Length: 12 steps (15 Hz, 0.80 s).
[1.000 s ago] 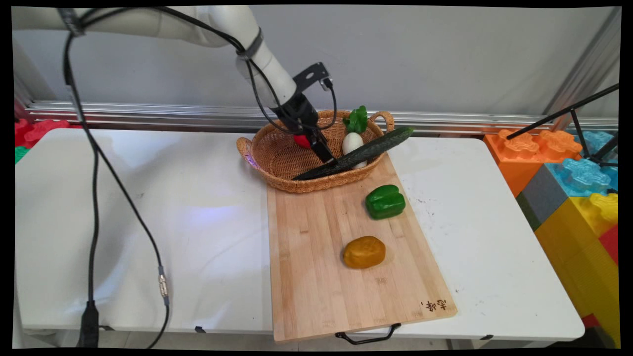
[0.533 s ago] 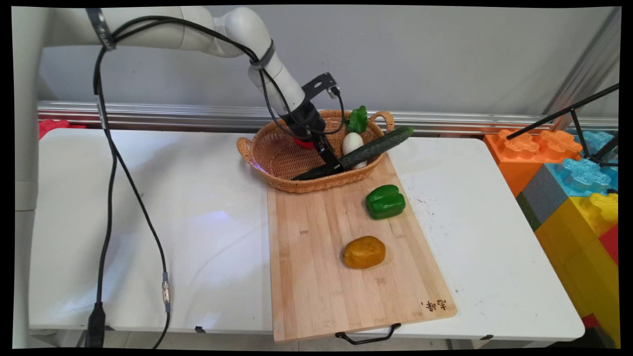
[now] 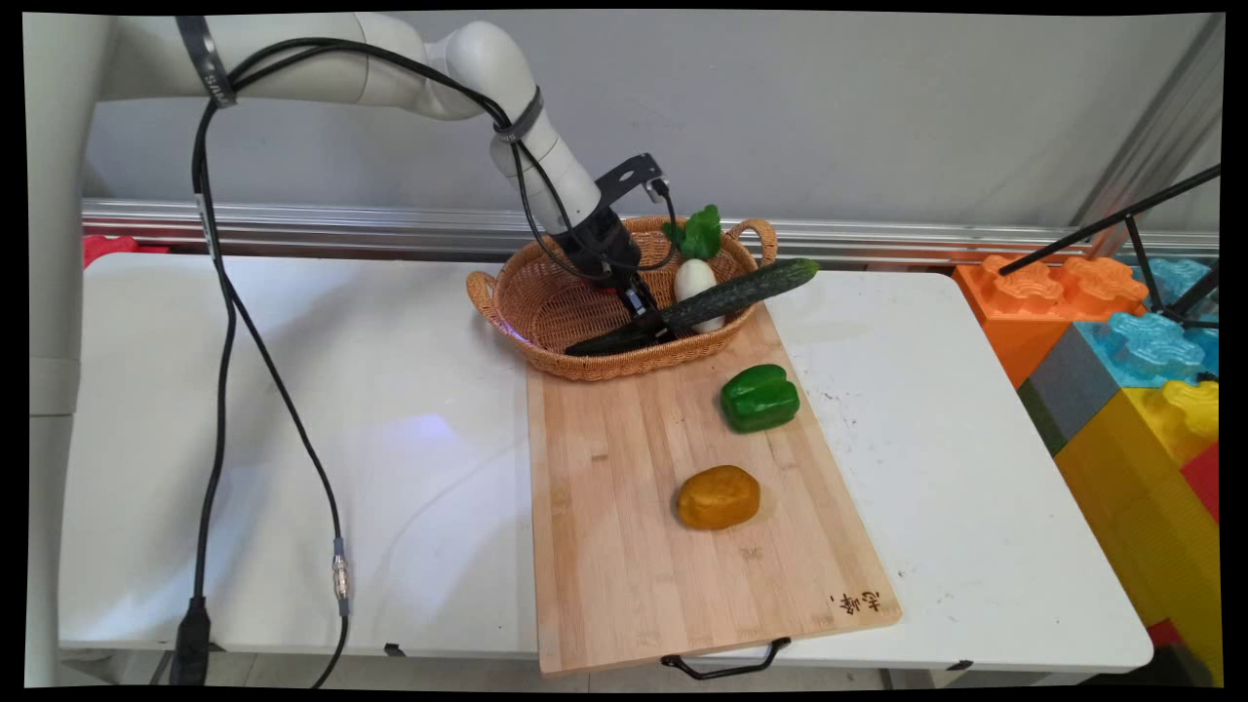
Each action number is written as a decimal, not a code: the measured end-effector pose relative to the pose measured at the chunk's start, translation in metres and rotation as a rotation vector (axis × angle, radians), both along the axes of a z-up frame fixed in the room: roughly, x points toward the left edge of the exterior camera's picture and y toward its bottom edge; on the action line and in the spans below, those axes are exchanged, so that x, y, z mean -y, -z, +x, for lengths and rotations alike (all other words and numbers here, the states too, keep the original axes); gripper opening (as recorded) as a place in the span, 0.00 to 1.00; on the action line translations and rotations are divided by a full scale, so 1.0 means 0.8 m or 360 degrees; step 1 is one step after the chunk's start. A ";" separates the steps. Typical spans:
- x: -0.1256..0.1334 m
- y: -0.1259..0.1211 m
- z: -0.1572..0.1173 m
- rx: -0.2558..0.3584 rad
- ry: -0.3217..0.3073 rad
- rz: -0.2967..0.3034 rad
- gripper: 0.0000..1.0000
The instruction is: Place the picked object on the cutting board
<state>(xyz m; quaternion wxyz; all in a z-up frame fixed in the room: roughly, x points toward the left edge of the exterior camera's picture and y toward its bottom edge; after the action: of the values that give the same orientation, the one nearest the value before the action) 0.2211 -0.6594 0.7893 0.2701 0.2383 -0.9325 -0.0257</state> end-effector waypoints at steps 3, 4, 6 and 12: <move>-0.006 -0.019 0.000 -0.0074 -0.0011 -0.0013 0.00; -0.008 -0.025 0.001 -0.0093 -0.0015 -0.0020 0.00; -0.015 -0.042 0.004 -0.0132 -0.0029 -0.0040 0.00; -0.071 -0.116 0.011 -0.0217 -0.0066 -0.0168 0.00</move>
<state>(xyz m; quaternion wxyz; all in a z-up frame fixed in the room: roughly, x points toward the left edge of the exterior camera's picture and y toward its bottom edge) 0.2296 -0.6028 0.8823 0.3458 0.2407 -0.9068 0.0130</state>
